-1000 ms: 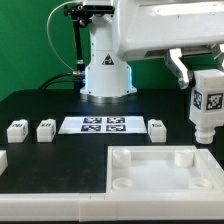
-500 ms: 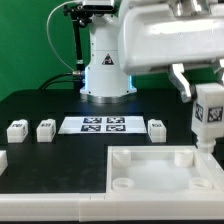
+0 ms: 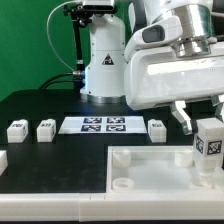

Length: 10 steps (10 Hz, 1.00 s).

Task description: Assemble one leg

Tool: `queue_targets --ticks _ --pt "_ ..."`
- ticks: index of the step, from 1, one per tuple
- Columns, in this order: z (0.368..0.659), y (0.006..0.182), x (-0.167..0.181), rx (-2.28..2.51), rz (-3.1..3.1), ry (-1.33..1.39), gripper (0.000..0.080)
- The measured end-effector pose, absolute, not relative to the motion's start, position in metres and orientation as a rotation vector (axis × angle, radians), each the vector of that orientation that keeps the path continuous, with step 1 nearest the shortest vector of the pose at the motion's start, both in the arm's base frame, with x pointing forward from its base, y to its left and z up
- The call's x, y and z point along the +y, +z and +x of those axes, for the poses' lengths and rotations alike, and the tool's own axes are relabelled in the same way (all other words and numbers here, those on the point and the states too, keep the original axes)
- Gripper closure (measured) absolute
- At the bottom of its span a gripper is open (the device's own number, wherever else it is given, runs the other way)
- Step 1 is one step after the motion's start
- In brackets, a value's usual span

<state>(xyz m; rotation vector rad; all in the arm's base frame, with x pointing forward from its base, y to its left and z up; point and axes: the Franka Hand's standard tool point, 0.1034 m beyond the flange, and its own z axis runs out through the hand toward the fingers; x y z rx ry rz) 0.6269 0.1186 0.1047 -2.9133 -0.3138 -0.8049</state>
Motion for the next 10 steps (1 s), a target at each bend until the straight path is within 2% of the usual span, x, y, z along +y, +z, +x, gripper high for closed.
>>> queue_targets --ticks 1,6,10 --pt "0.6272 0.1003 0.1180 -0.317 -2.909 -0.823 0.0508" --pt "0.6320 0.1001 0.1123 -0.330 -2.899 -0.888 0.0508" --pt "0.6282 0.1088 0.1115 -0.341 -2.906 -0.875 0.0508"
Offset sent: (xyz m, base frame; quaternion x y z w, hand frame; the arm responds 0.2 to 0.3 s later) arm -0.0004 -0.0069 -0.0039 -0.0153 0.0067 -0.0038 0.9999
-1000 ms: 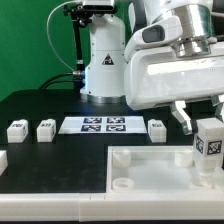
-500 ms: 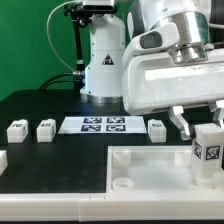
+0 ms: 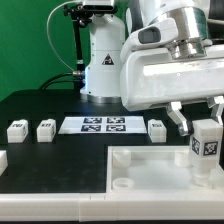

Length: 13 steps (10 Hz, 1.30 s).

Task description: Assemble one leg

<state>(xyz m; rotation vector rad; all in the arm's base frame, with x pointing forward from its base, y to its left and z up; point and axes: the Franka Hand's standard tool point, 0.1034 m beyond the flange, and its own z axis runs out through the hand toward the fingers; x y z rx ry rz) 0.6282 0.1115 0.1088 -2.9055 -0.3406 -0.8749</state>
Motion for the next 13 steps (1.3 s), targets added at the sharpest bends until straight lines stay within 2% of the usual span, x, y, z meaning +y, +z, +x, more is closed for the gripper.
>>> queue_targets --ticks 2,8,11,12,13 --pt "0.624 0.110 0.110 -0.348 -2.908 -0.873 0.0508" --pt "0.621 0.087 0.114 -0.349 -2.906 -0.862 0.0508" --pt "0.621 0.087 0.114 -0.347 -2.903 -0.872 0.0507" --pt "0.621 0.087 0.114 -0.347 -2.903 -0.872 0.0317" --pt "0.621 0.087 0.114 -0.347 -2.903 -0.872 0.0188"
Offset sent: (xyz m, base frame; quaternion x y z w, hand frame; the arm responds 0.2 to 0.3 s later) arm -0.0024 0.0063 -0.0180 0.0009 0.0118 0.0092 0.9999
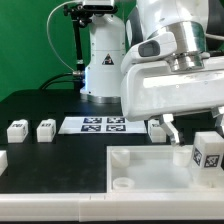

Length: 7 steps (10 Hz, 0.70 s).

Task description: Assemble one leg

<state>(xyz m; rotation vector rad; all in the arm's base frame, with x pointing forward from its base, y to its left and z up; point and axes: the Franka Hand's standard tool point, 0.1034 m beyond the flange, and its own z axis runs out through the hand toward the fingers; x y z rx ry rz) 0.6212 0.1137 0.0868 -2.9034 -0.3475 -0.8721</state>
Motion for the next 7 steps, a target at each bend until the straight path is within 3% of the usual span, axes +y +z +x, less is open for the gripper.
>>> queue_targets --ticks 7 --pt "0.6211 0.0867 0.1137 -0.348 -2.904 -0.872 0.0151"
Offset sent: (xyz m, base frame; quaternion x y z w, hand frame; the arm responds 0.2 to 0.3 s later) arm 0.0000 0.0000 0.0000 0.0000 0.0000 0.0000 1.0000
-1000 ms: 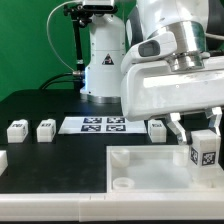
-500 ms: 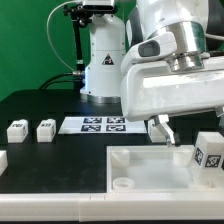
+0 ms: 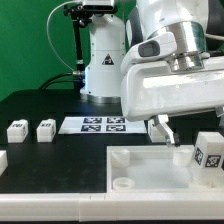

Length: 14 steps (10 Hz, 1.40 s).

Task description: Assemble one leg

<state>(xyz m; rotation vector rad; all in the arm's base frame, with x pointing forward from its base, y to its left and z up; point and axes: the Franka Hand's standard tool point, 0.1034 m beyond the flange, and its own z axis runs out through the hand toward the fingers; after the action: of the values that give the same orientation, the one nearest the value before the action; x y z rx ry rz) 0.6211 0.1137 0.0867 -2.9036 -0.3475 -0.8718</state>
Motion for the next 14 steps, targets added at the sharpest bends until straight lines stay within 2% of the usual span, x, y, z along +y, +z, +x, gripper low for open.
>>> queue_targets --ticks 2,4,5,9,11,12,14 --pt "0.625 0.089 0.121 -0.298 -2.915 -0.782 0.0151" --pt "0.641 0.099 0.132 -0.266 -2.916 -0.715 0.0151" --pt "0.640 0.093 0.132 -0.269 -2.928 -0.645 0.0151" --pt "0.632 0.091 0.116 -0.290 -2.979 -0.005 0.0151" --pt "0.624 0.089 0.114 -0.285 -2.960 0.219 0.0151" --pt "0.629 0.088 0.115 -0.269 -2.964 0.189 0.0151" --pt "0.629 0.088 0.115 -0.243 -2.967 0.189 0.0415"
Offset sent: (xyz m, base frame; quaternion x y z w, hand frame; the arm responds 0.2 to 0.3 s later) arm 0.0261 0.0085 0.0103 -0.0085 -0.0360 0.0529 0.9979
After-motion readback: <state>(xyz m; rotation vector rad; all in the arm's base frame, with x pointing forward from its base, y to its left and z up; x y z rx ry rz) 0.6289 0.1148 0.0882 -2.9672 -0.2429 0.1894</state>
